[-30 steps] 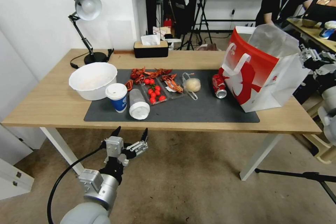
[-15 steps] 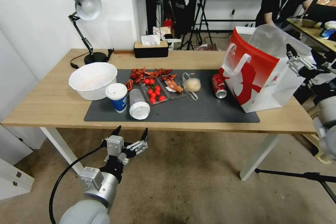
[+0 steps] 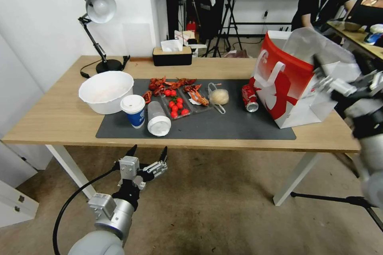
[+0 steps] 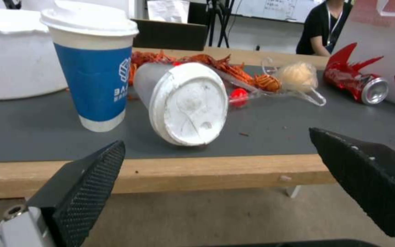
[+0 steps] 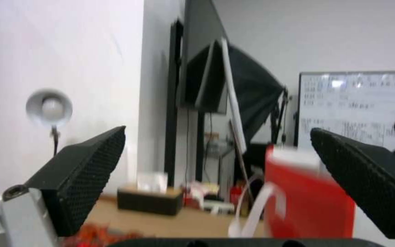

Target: Pick up the trash from the table and place it into the takeout bag.

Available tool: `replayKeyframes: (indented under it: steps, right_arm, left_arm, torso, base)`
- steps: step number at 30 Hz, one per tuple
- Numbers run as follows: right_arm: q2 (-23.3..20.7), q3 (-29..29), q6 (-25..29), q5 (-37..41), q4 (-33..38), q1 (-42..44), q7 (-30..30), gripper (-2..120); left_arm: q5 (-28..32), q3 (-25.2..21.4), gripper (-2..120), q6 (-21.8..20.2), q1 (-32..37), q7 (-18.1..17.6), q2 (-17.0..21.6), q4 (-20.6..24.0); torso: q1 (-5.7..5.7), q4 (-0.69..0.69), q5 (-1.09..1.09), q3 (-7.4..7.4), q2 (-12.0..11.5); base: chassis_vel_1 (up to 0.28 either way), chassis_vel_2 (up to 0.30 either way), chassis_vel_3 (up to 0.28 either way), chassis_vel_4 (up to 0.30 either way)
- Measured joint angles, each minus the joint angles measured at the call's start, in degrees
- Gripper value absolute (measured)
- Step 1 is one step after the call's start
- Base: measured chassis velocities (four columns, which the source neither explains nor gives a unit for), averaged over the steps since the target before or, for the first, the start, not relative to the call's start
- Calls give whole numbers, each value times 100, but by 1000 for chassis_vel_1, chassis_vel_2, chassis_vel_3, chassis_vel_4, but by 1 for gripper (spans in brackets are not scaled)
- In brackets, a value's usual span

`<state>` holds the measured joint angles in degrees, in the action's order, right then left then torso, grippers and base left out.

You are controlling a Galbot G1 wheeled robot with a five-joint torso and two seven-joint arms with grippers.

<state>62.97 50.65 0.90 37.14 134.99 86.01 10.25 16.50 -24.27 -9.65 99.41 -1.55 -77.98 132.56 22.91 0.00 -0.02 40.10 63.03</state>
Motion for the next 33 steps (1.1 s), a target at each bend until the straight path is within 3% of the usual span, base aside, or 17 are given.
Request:
replayKeyframes:
  steps: [6, 20, 33]
  right_arm:
    - [712, -462, 504, -829, -563, 711, 292, 100]
    - [1627, -810, 1228, -1185, -1438, 1683, 502, 100]
    - [1840, -1060, 1358, -1422, -1545, 1636, 534, 100]
  left_arm:
    - [-3, -16, 100, 27, -5, 14, 19, -60]
    - [9, -43, 100, 118, -12, 19, 15, -149]
    - [6, -51, 100, 152, 6, 19, 30, -149]
  torso:
    - [0, 0, 2, 0, 0]
    - [0, -1, 1, 0, 0]
    - [1, 0, 1, 1, -1]
  base:
    - [0, 0, 0, 0]
    - [0, 0, 0, 0]
    - [0, 0, 0, 0]
